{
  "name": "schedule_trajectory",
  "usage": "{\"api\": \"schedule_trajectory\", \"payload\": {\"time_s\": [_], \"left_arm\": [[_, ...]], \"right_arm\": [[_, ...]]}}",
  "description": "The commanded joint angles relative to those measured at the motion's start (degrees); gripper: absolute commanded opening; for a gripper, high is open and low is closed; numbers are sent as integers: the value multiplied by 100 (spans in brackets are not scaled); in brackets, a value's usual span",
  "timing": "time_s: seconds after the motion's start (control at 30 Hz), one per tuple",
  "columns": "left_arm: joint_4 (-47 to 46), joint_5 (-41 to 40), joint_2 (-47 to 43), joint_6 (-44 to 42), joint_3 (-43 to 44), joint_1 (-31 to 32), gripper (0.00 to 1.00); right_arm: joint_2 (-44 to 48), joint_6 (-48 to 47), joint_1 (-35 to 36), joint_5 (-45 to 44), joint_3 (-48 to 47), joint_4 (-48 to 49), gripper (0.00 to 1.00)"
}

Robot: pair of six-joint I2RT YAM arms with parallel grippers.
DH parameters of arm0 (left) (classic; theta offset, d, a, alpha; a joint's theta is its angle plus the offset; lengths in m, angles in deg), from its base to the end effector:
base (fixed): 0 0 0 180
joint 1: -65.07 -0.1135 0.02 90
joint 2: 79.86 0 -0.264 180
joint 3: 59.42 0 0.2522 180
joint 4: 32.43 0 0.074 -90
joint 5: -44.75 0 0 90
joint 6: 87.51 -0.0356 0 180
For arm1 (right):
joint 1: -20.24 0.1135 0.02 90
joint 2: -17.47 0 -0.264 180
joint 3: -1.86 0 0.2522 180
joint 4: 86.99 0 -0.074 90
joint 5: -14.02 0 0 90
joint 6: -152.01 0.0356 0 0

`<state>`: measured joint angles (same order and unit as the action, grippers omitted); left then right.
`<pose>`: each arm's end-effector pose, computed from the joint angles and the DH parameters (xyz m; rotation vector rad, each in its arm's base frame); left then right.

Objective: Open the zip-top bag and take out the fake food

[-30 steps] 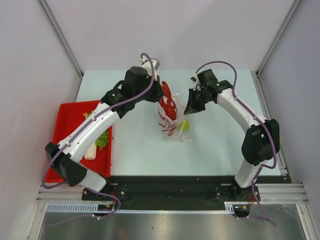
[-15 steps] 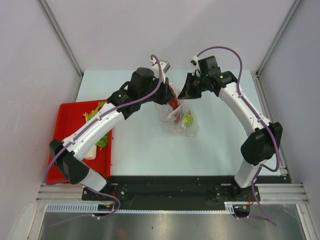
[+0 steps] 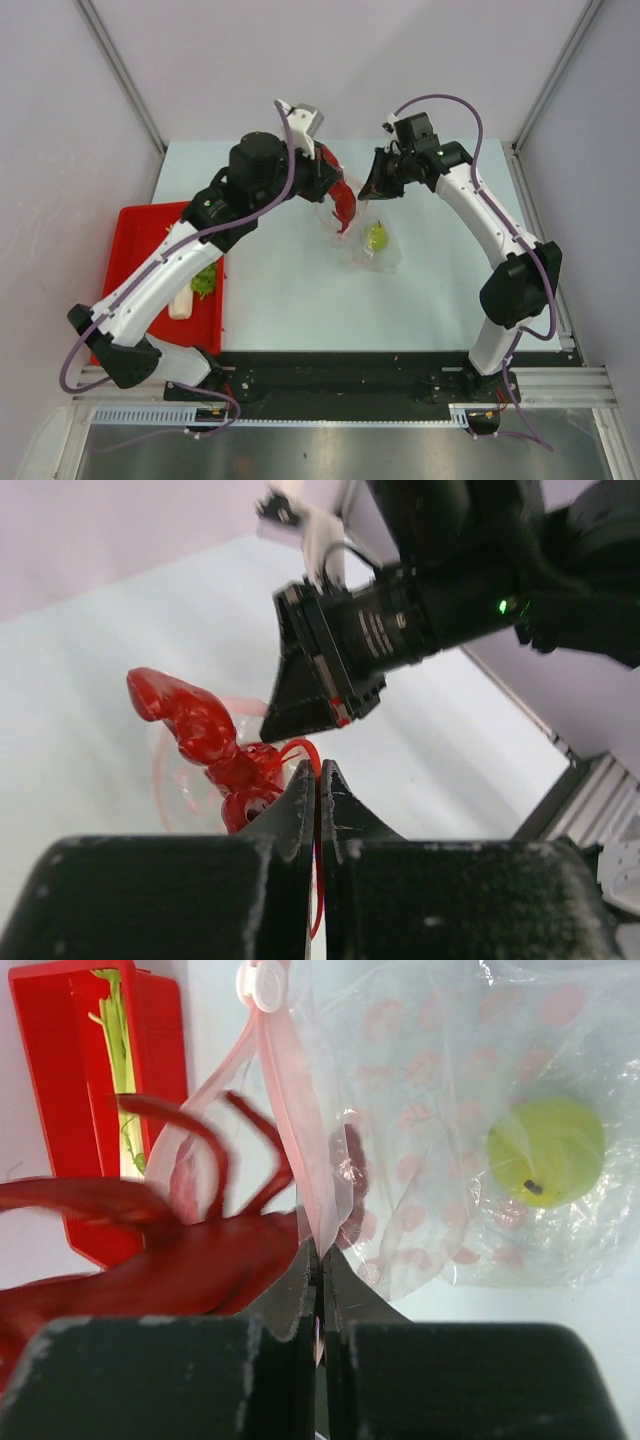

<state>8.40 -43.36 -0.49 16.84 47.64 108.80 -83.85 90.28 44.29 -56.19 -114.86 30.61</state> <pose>0.2169 -0.2091 0.4653 0.4963 1.7971 -0.7449 0.3497 0.1692 0.3607 -0.0793 2.4956 0.8226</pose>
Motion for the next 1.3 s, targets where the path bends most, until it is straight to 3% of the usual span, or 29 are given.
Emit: {"api": "schedule_trajectory", "payload": {"time_s": [0.0, 0.3, 0.77, 0.93, 1.07, 1.27], "left_arm": [[-711, -689, -519, -46, 391, 40, 0], [-598, -1471, -880, -275, 839, 31, 0], [341, -4073, -950, -653, 1226, -109, 0], [1002, -4040, -958, 418, 903, -1163, 0], [747, -3679, -1363, 674, -362, -1892, 0], [765, -3468, -1354, 692, -707, -3053, 0]], "right_arm": [[209, -173, -32, -142, 91, 30, 0], [235, -234, -173, -90, 364, 83, 0], [542, -235, -226, 227, 987, 241, 0], [657, -252, -199, 288, 1128, 188, 0], [719, -270, -191, 315, 1199, 224, 0], [763, -278, -191, 359, 1260, 215, 0]]}}
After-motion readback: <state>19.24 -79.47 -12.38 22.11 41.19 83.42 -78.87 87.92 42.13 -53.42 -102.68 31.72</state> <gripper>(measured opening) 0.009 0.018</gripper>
